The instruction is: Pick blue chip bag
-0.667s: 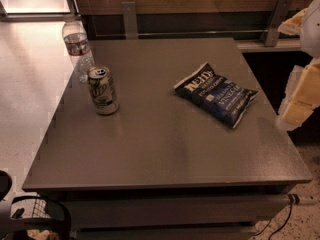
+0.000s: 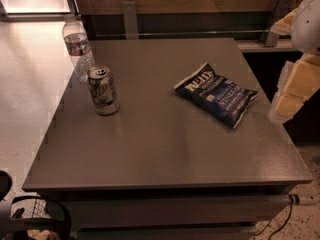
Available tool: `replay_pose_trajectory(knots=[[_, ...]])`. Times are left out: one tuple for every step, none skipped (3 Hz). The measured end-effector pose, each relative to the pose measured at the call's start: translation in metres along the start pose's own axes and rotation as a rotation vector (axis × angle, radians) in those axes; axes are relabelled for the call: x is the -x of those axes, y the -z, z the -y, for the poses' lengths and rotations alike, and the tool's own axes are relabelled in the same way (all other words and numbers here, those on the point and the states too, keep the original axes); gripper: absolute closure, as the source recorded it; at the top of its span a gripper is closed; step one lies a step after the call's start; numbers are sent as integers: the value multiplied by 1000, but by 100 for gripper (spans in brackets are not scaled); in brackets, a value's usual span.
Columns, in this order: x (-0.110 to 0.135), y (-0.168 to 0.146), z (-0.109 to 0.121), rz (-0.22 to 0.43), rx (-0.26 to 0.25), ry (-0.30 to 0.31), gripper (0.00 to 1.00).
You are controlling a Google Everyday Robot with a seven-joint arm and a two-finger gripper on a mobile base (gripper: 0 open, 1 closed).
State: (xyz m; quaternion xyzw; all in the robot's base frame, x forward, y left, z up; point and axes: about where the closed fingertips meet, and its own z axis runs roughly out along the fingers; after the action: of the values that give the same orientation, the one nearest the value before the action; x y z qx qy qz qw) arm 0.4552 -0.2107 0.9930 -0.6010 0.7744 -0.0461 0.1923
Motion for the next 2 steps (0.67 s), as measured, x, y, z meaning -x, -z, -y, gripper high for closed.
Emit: replay_pose_trajectory(knots=[[-7, -36, 39, 56, 56, -29, 0], [-12, -64, 63, 78, 93, -49, 0]])
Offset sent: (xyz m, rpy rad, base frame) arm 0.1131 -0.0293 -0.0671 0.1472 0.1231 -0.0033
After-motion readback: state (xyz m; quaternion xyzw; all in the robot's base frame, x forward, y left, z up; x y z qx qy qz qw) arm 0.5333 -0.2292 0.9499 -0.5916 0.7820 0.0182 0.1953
